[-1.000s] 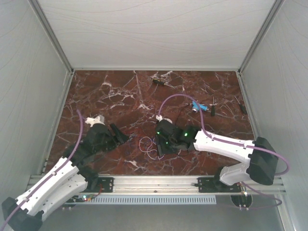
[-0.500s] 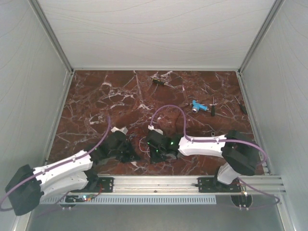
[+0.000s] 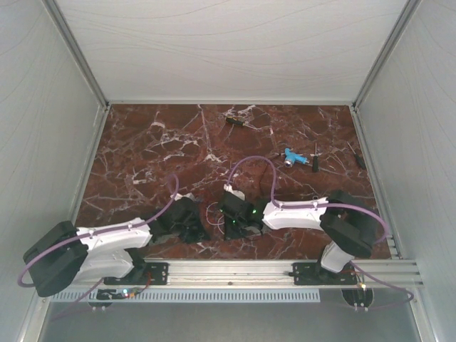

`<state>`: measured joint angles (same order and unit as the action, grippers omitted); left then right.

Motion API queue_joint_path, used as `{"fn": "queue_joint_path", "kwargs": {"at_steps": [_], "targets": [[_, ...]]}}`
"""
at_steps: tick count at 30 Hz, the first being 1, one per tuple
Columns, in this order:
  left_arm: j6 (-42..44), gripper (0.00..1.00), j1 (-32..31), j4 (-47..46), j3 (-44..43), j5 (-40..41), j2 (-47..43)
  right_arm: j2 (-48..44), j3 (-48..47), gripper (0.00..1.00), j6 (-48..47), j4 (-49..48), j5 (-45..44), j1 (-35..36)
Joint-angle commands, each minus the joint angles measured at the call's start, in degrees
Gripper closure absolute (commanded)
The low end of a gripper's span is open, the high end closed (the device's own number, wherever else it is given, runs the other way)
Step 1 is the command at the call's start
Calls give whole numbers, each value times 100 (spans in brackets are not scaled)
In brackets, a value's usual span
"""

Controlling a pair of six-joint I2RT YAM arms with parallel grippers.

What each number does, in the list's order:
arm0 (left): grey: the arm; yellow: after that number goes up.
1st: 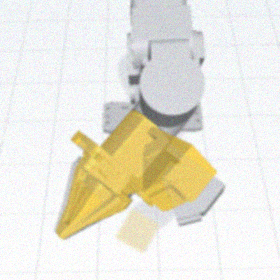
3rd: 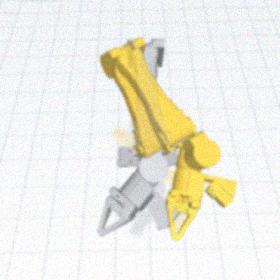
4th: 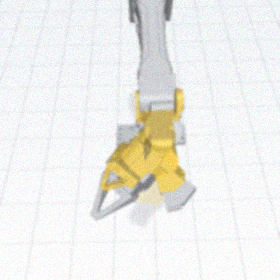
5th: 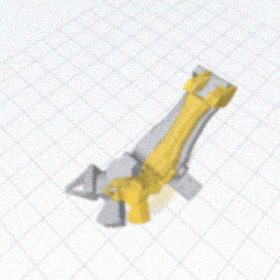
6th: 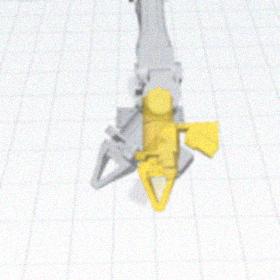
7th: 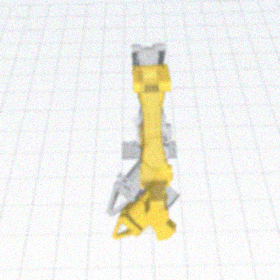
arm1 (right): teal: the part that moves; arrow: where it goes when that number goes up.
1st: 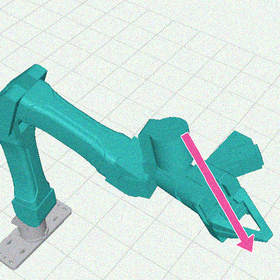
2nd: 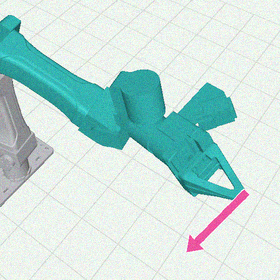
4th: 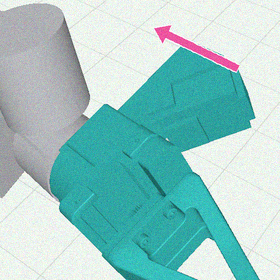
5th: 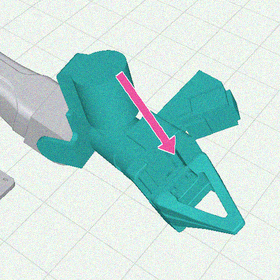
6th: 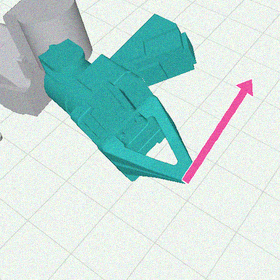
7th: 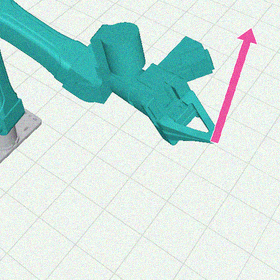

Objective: Zip-tie the wires
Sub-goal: Move the cable to the center of the board.

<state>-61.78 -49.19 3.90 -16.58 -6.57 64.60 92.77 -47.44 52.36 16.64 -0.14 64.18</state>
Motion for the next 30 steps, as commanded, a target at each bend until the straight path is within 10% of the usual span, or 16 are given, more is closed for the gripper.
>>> {"fn": "queue_joint_path", "kwargs": {"at_steps": [1,30], "targets": [[8,92,-34,-312,-47,574,144,15,242,97,-58,55,-411,-272],[924,98,834,-372,-695,2255,1064,76,-8,98,-960,599,-827,-1258]]}}
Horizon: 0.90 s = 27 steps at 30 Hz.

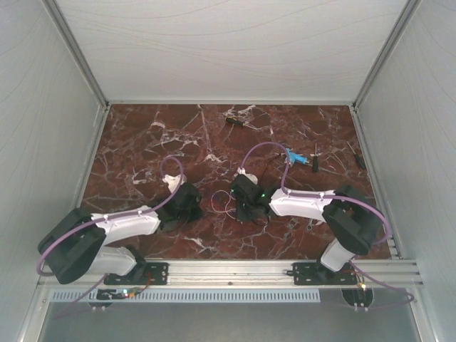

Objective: Zip-tie the wires
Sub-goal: Move the cable to the center of the board.

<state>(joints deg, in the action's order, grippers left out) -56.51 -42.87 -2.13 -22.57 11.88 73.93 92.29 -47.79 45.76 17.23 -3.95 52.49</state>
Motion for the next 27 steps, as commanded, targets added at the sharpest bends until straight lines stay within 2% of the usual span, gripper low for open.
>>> {"fn": "queue_joint_path", "kwargs": {"at_steps": [1,6,11,18,22,27], "targets": [[449,98,247,231,-105,473,114,123,12,98,-330,542,-461,-98],[744,98,430,116,-99,524,48,166,-99,98,-447,619,-561,-196],[1150,95,431,32,-170,16,-124,69,-260,98,-698,677,-344,-208],[1353,80,380,440,-252,-640,-876,-648,-352,95,-1070,861,262,-204],[1417,69,359,846,-418,-812,-1309,-1250,-460,84,-1147,1063,322,-213],[1576,44,359,1443,-767,-755,-1839,-1642,-897,55,-1268,1337,-114,-428]]}}
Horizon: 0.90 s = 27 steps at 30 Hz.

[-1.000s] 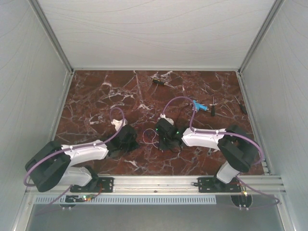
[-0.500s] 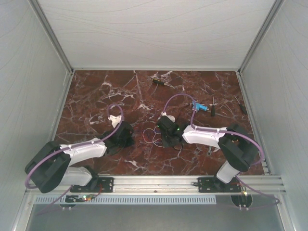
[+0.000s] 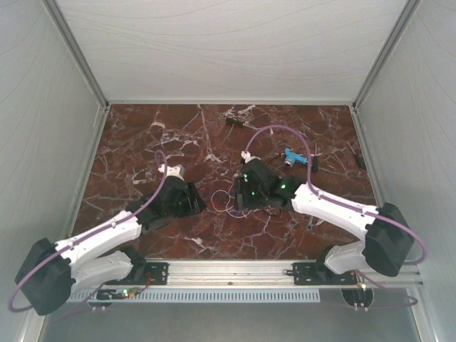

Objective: Zip-tie the wires
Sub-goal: Move the cable to the center of the board.

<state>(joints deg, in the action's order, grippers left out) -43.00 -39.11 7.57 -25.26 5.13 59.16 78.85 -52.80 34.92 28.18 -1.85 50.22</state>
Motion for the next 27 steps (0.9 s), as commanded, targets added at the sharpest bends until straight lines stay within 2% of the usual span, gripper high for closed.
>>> {"fn": "queue_joint_path", "kwargs": {"at_steps": [1,5,8,9,16,21,27], "targets": [[264,39,-17,710,-596,-51,-448,-301,-490,51,-188,281,-427,-359],[449,23,-17,1370,-1018,53,-782,-143,-789,31,-73,363,-919,-1017],[467,2,-17,1960,-1411,-38,-1013,104,-939,28,68,259,-1154,-1577],[494,1,-20,2146,-1513,-45,-1098,235,-1025,28,131,250,-1224,-1754],[718,0,-17,2905,-1638,107,-1761,1687,-1874,37,228,225,-1567,-2434],[789,0,-24,2619,-1187,92,-2341,2942,-2802,43,192,454,-1550,-2510],[902,0,-22,2521,-1122,91,-2566,3768,-3385,52,201,721,-1744,-2515]]}}
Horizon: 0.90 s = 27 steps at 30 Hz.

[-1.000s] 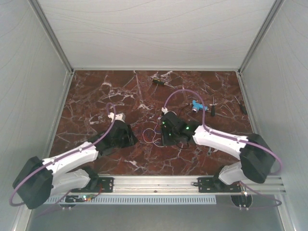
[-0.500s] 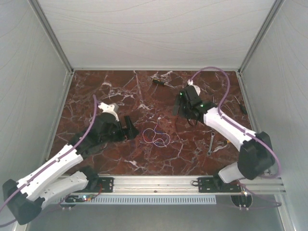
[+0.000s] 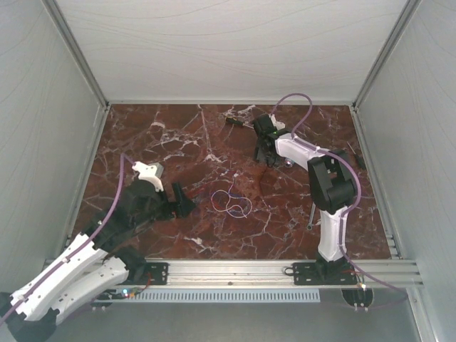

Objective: Zip-tie the wires
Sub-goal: Pick up the ribbon at the center of the board.

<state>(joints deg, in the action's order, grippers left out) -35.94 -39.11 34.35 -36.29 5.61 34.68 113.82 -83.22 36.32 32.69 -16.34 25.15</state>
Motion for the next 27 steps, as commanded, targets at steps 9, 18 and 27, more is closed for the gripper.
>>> {"fn": "queue_joint_path", "kwargs": {"at_steps": [9,18,27], "targets": [[228,0,-17,-174,-16,32,-87,742,-348,81,219,329,-310,-7],[224,0,-18,-170,3,103,-129,695,-341,100,6,103,-106,-10],[489,0,-17,-320,-44,27,-280,-788,-275,100,-822,-441,705,130]]}}
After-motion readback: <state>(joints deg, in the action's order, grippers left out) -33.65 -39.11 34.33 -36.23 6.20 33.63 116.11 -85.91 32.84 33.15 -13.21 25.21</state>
